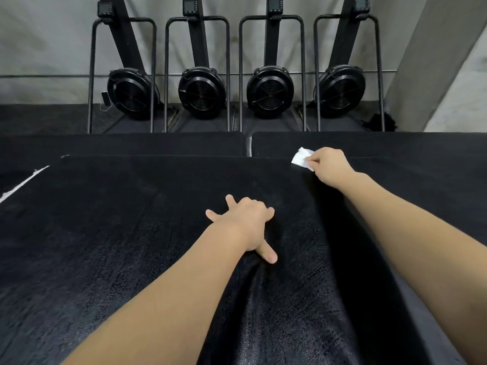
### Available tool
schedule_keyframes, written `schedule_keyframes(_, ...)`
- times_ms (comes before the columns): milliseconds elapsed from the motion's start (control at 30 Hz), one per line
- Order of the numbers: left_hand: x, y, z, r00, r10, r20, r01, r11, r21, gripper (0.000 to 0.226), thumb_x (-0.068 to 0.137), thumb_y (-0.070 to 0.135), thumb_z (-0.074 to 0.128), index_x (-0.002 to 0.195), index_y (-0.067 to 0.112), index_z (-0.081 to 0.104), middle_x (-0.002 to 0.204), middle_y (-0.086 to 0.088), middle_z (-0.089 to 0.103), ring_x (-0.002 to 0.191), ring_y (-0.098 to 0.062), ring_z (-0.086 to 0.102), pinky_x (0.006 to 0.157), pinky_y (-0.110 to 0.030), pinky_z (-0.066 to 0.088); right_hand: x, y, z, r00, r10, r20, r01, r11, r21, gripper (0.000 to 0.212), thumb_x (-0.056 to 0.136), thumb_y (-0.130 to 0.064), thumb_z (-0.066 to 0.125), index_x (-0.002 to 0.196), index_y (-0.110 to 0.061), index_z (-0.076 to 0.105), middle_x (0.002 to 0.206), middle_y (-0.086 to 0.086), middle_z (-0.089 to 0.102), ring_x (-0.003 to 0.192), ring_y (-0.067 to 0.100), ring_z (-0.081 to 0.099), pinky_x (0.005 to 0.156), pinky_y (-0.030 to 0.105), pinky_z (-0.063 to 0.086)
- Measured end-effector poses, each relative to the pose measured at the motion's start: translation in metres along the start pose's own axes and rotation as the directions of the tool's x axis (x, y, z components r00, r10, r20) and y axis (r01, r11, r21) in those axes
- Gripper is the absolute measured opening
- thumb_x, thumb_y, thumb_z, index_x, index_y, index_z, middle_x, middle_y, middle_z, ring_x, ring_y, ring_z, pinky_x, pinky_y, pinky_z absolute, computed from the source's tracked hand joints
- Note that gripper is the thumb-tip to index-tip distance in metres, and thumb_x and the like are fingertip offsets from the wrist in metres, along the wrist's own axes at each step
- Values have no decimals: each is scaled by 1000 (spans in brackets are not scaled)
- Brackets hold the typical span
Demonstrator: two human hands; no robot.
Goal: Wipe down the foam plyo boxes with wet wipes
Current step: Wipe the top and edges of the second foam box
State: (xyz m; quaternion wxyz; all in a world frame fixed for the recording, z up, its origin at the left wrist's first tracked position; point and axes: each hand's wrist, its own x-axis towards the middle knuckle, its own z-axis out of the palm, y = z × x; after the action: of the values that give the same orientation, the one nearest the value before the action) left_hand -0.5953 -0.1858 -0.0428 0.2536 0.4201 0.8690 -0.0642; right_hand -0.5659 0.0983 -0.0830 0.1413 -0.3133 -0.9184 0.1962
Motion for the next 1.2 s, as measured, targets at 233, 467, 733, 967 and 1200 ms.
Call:
schedule_keyframes(233, -7, 6, 1, 999, -24, -32, 25, 999, 25, 104, 73, 54, 84, 157, 40, 25, 161, 1, 24, 149, -45, 2, 103, -83, 20, -94, 1, -22, 995, -77, 55, 78, 997, 1, 24, 94, -22, 60, 90, -1, 71, 98, 16, 69, 96, 30, 64, 88, 44, 51)
schedule_keyframes(467, -15, 17, 7, 994, -84, -76, 83, 996, -13, 91, 79, 47, 83, 154, 38, 33, 149, -1, 36, 147, -41, 12, 104, -79, 25, -210, 6, -36, 982, -186, 35, 183, 980, 75, 17, 94, -17, 68, 106, -19, 79, 108, -7, 67, 93, 5, 60, 82, -2, 34)
schedule_keyframes(733, -50, 22, 16, 980, -95, -175, 58, 976, -209, 56, 93, 28, 72, 145, 29, 53, 143, -8, 51, 139, -31, 39, 117, -63, 21, -325, 4, -47, 970, -224, 91, 211, 969, 131, 21, 96, -15, 64, 109, -24, 79, 111, -15, 64, 97, -2, 61, 85, 0, 36)
schedule_keyframes(967, -113, 34, 65, 954, 92, -286, -139, 979, -147, 41, 104, 27, 53, 145, 28, 55, 144, -5, 53, 130, -31, 50, 119, -52, 27, -388, 0, -54, 958, -257, 130, 237, 960, 150, 22, 96, -14, 65, 109, -27, 78, 112, -16, 64, 97, -6, 59, 89, 1, 36)
schedule_keyframes(1200, -178, 27, 91, 976, 191, -109, -190, 982, 22, 99, 75, 72, 71, 157, 35, 31, 163, 0, 30, 151, -29, 18, 120, -65, 11, -366, -15, -43, 991, -125, 39, 114, 970, 217, 13, 92, -10, 70, 100, -13, 80, 104, -3, 70, 101, 10, 63, 84, -2, 35)
